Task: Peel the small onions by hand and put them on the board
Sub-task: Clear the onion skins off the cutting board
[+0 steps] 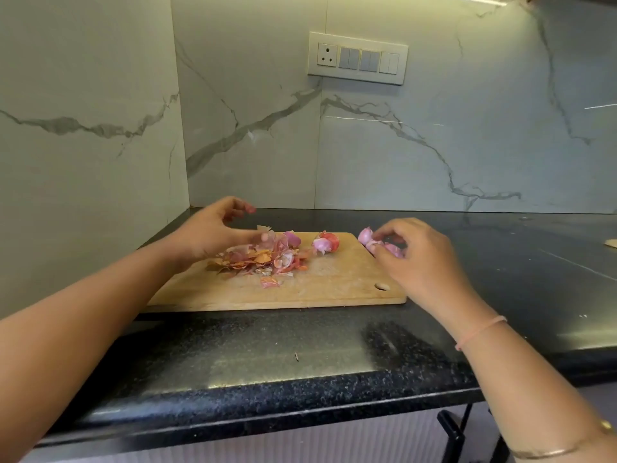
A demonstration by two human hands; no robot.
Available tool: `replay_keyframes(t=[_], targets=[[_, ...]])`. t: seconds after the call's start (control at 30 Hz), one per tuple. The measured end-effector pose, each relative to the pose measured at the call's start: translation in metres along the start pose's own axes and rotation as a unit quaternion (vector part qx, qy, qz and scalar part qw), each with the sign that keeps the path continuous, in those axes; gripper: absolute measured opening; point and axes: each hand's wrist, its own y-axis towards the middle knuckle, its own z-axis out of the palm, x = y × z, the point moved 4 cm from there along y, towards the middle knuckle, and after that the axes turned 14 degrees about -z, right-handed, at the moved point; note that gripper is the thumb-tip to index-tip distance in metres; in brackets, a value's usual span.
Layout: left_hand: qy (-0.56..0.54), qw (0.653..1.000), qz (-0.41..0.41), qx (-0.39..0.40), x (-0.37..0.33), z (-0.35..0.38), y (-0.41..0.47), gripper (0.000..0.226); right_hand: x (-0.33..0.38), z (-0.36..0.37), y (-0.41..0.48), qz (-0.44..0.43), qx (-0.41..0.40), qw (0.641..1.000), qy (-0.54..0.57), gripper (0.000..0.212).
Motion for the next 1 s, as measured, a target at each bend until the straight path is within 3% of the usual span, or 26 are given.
replay_keyframes(t=[0.07,0.13,0.27,0.4,0.53,0.67,0.83,1.0], targets=[[0.063,0.996,0.017,0.053,-0.002,0.007,-0.005,0.072,0.015,0.016,0.013,-0.019,0.063,0.998,0.006,0.01],[0.122,0.989,0.02,0.086,-0.001,0.014,-0.006,0.074,0.025,0.034,0.026,-0.006,0.147,0.989,-0.003,0.016],[0.182,0.977,0.031,0.105,-0.002,0.021,-0.007,0.041,0.033,0.066,0.055,0.015,0.239,0.971,0.01,0.034],[0.153,0.983,0.027,0.096,0.002,0.02,0.0,0.029,0.023,0.094,0.066,0.053,0.325,0.944,-0.028,0.039],[0.143,0.988,0.034,0.051,0.008,0.014,0.012,0.027,0.019,0.111,0.068,0.027,0.301,0.953,-0.033,0.026],[0.104,0.994,0.004,0.036,0.011,0.01,0.017,0.022,0.026,0.113,0.069,0.003,0.248,0.969,0.001,0.031],[0.022,0.996,-0.036,0.077,0.012,0.005,0.016,0.026,0.024,0.108,0.072,0.018,0.163,0.984,0.075,0.028],[-0.018,0.991,-0.039,0.128,0.011,0.005,0.012,0.034,0.024,0.105,0.069,0.027,0.135,0.976,0.169,0.018]])
